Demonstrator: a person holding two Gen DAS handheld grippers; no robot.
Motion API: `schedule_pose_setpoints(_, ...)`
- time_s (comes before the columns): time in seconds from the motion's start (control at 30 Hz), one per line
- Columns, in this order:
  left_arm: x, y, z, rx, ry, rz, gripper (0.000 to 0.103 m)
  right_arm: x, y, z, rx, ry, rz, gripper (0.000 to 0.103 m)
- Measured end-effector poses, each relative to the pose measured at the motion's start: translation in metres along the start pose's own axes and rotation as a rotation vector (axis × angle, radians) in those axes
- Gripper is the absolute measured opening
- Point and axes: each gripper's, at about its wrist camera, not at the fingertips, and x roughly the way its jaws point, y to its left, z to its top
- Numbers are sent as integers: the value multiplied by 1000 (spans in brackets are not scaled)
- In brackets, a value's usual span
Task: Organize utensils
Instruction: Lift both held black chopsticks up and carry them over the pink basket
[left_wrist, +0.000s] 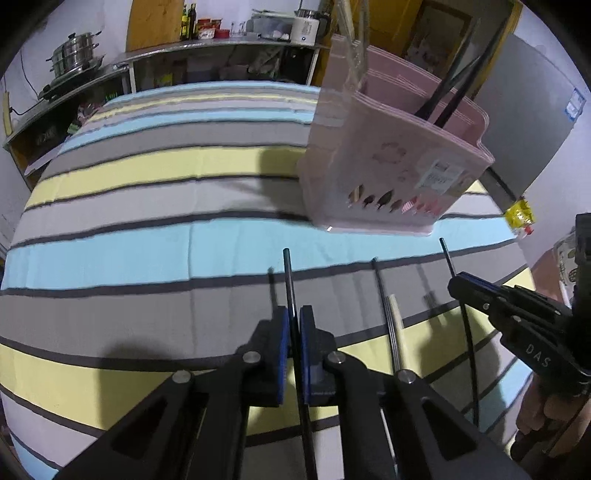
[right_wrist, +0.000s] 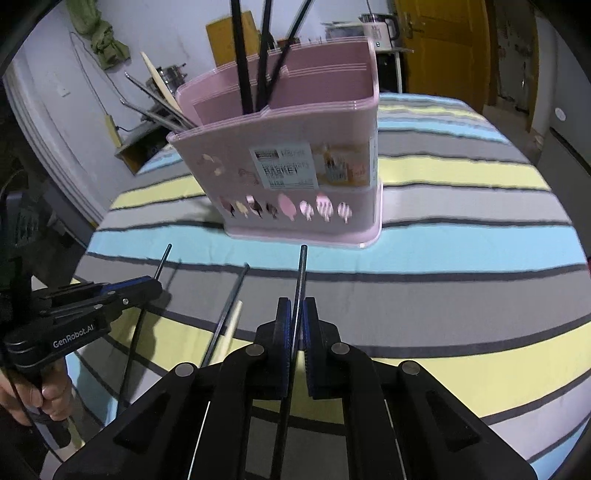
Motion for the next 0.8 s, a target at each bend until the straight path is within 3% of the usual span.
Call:
schedule_pose_setpoints(0.4,-72,-15,36,39,-159,-60,5,-66,10,34,-44,-172,25,5)
schedule_pose_setpoints(0.8,-110,-22,62,70,-274,-68,5,-104,19,55,-74,-295,12,5)
